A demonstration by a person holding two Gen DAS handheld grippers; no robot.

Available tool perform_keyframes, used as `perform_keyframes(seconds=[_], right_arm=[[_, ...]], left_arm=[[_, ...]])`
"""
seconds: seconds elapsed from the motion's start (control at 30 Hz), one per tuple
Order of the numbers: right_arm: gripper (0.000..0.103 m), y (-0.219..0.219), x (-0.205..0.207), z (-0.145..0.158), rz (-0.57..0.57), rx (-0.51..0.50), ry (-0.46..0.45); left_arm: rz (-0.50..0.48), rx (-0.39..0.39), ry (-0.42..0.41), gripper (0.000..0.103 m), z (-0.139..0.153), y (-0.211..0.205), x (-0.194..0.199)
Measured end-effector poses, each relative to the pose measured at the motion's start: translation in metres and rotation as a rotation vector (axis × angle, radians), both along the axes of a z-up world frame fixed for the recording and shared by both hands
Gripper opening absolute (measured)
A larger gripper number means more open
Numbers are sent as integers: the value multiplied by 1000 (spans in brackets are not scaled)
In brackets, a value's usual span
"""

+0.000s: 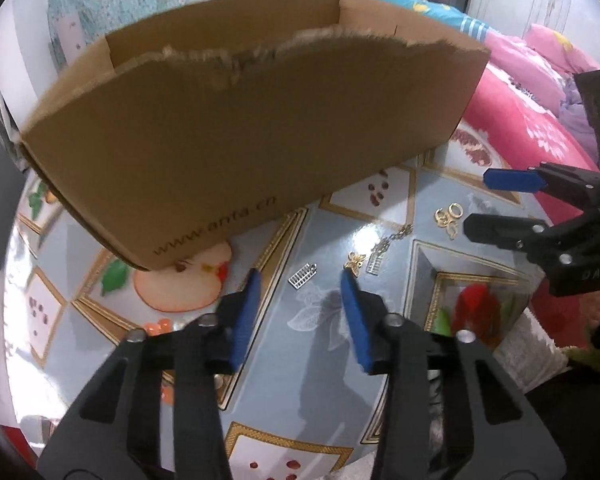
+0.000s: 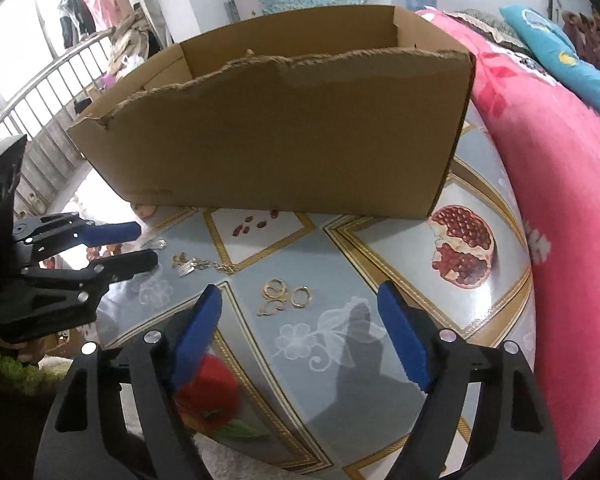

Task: Organize jewelry
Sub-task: 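Lower the left gripper and close it on the silver spring charm, then close the right gripper on a gold hoop earring while the left holds the charm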

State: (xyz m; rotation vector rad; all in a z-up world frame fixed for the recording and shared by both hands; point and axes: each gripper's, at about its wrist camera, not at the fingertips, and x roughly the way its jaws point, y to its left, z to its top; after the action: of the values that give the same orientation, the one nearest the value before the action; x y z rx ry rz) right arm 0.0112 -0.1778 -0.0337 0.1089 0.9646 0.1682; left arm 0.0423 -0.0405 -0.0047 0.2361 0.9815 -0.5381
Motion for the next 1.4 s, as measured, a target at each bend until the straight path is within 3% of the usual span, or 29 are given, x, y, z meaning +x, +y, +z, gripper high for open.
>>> perform_keyframes(seconds=[0.2, 0.47, 0.83, 1.0, 1.2, 1.4], right_arm=[[74, -8, 6, -4, -4, 16, 8], [70, -16, 9, -4, -12, 44, -8], [60, -24, 3, 1, -25, 75, -34], [46, -21, 3, 3, 4, 63, -40], [25, -12, 8, -2, 50, 14, -18], [24, 0, 11, -5, 102, -53, -5]], left_arm=[[-41, 64, -31, 29, -3, -9, 2], [-93, 75, -21, 4, -4, -21, 4], [-41, 9, -29, 4, 5, -9, 3], [-14, -28, -40, 4, 14, -3, 3], [-20, -21, -43, 4, 10, -5, 2], [-37, -27, -38, 4, 6, -11, 0]])
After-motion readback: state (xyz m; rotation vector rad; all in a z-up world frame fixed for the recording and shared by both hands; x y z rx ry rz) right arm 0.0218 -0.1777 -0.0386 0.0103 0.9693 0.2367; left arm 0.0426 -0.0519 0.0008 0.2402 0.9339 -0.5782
